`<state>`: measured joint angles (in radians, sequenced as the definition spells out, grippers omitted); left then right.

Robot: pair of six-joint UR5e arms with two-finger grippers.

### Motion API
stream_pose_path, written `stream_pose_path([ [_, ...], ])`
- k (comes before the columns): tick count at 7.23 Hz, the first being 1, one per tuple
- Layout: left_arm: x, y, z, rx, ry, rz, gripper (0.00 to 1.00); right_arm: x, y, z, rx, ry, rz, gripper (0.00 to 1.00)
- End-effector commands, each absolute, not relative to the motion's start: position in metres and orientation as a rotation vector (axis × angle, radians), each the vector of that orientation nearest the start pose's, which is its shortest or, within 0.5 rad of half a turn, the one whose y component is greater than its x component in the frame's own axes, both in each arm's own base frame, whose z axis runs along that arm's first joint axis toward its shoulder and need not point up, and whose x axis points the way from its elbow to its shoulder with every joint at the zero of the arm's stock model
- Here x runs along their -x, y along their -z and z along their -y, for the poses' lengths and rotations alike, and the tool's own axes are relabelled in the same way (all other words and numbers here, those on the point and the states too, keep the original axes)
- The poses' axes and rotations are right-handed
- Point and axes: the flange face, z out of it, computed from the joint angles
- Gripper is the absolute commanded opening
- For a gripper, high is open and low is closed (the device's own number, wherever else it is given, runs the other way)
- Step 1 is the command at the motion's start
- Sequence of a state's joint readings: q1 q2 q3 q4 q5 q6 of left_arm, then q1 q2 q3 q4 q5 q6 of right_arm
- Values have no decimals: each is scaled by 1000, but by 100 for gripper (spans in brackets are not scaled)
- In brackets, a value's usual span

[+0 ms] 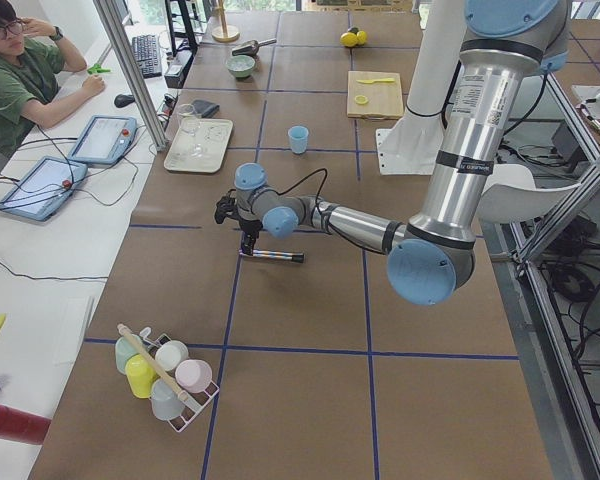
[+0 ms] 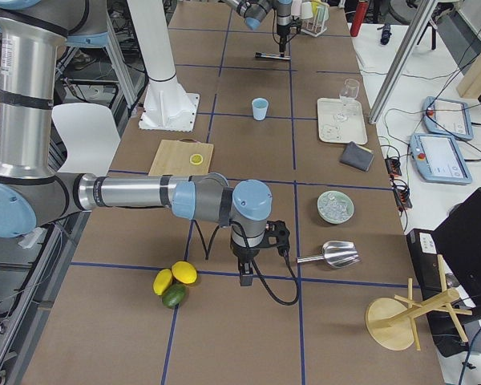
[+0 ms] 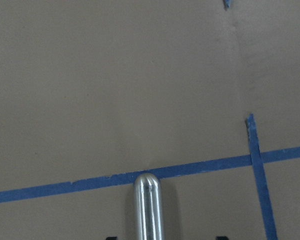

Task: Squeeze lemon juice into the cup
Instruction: 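Grasp the steel muddler with the left gripper and lift it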

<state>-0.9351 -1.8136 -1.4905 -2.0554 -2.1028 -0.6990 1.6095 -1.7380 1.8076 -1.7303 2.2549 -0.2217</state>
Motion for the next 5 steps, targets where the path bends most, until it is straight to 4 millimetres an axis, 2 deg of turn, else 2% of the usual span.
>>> stream_pose_path([
  [1,-323,-540,545,-188,-137,-775,72,-91,-640,409,-7,135,690,100],
  [2,-325,-541,545,-184,-140,-773,70,-91,-640,409,-7,135,690,100],
  [3,-325,-541,544,-184,-140,-773,51,-91,-641,409,-6,135,690,100],
  [4,-324,-539,544,-189,-145,-775,1,-92,-640,408,-8,133,690,100],
  [5,-321,-531,546,-208,-171,-782,0,-94,-640,408,-10,128,688,100],
])
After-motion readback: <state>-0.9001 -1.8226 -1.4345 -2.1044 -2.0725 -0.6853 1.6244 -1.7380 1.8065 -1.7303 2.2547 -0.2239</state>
